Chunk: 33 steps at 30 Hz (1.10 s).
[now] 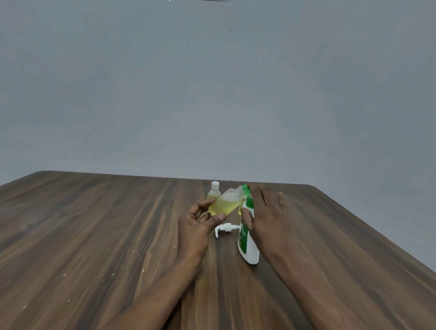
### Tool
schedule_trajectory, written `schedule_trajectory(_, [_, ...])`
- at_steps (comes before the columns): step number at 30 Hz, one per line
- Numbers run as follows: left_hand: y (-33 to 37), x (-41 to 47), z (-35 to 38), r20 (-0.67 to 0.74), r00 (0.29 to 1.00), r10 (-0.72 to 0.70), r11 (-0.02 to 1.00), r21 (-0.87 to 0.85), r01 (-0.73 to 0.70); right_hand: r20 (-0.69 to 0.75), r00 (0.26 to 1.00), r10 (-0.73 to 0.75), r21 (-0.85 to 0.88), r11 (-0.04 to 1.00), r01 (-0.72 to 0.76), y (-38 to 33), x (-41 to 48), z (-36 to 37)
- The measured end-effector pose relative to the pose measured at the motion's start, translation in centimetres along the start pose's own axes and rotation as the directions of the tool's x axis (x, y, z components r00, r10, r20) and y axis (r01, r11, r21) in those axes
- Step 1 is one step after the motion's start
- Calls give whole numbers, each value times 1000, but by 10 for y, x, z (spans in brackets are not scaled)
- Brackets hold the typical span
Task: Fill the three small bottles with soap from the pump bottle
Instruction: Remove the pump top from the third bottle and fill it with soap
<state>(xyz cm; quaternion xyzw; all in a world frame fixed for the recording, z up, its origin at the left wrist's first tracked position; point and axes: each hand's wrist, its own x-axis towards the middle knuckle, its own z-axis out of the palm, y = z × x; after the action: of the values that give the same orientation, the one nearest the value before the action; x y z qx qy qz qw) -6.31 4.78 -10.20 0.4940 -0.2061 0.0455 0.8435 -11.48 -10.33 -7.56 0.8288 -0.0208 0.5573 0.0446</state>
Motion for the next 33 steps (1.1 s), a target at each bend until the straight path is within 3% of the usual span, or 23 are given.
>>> schedule_trajectory(12, [0,-2,3,1,1000,6,1000,-13,-6,162,986,41,47,998,-50,2,4,-6])
schedule_trajectory(18, [0,0,1,7,1000,5,1000,-27,-4,64,998,12,11,1000,-13,-1,3,-1])
schedule_trajectory(23, [1,-1,0,-6,1000,-4,999,-31,4,99,994,47,48,997,-52,-1,3,-3])
schedule_trajectory(28, [-7,-3,5,17,994,-107,990,-88,108,232,969,87,161,979,-126,-2,4,-10])
schedule_trajectory(30, [-10,-5,9,31,982,-188,962,-195,191,309,946,99,229,958,-175,-2,3,-12])
schedule_trajectory(33, [-14,-8,12,77,950,-303,880,-361,310,316,945,86,241,956,-168,-1,3,-14])
